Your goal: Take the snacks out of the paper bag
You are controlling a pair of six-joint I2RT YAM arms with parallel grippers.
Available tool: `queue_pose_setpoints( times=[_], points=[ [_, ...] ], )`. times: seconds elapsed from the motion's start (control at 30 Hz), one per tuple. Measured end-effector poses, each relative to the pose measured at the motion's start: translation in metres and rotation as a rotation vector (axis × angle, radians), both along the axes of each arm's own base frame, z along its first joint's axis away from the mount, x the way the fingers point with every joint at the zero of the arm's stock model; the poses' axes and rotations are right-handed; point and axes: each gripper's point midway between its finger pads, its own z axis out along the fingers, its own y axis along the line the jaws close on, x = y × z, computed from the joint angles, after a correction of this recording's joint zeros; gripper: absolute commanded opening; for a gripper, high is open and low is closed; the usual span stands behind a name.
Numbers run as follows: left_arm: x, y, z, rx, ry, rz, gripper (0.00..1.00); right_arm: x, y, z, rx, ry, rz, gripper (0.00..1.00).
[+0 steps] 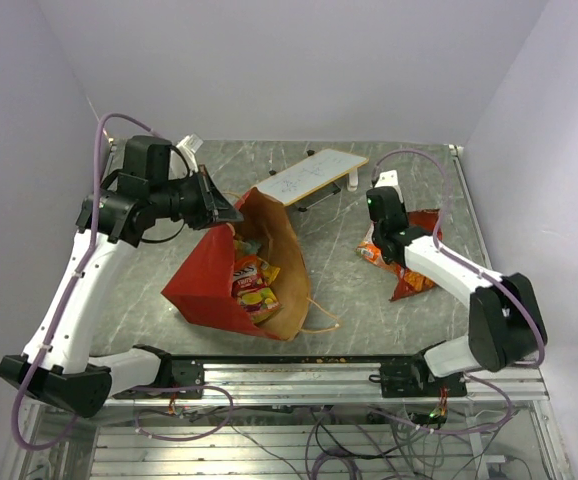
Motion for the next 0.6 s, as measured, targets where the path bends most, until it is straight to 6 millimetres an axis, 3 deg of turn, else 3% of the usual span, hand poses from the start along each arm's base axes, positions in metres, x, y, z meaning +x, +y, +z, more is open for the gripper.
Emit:
queue_pose_setpoints(
  times=[0.2,0.43,0.5,0.6],
  points=[
    [-0.004,0.001,0.004,-0.012,-0.002,0.012,0.07,0.011,0.015,-0.042,0.128,0.049,-0.007,0.03],
    [-0.012,0.006,0.003,-0.045,0.015,0.075,0.07,0.017,0.025,-0.075,0.195,0.116,0.009,0.33],
    [-0.016,0.008,0.001,-0.057,0.032,0.099,0.07,0.017,0.029,-0.071,0.212,0.127,0.018,0.48],
    [-0.019,0.010,0.001,-0.076,0.053,0.128,0.07,0.018,0.037,-0.046,0.266,0.102,0.044,0.68]
  ],
)
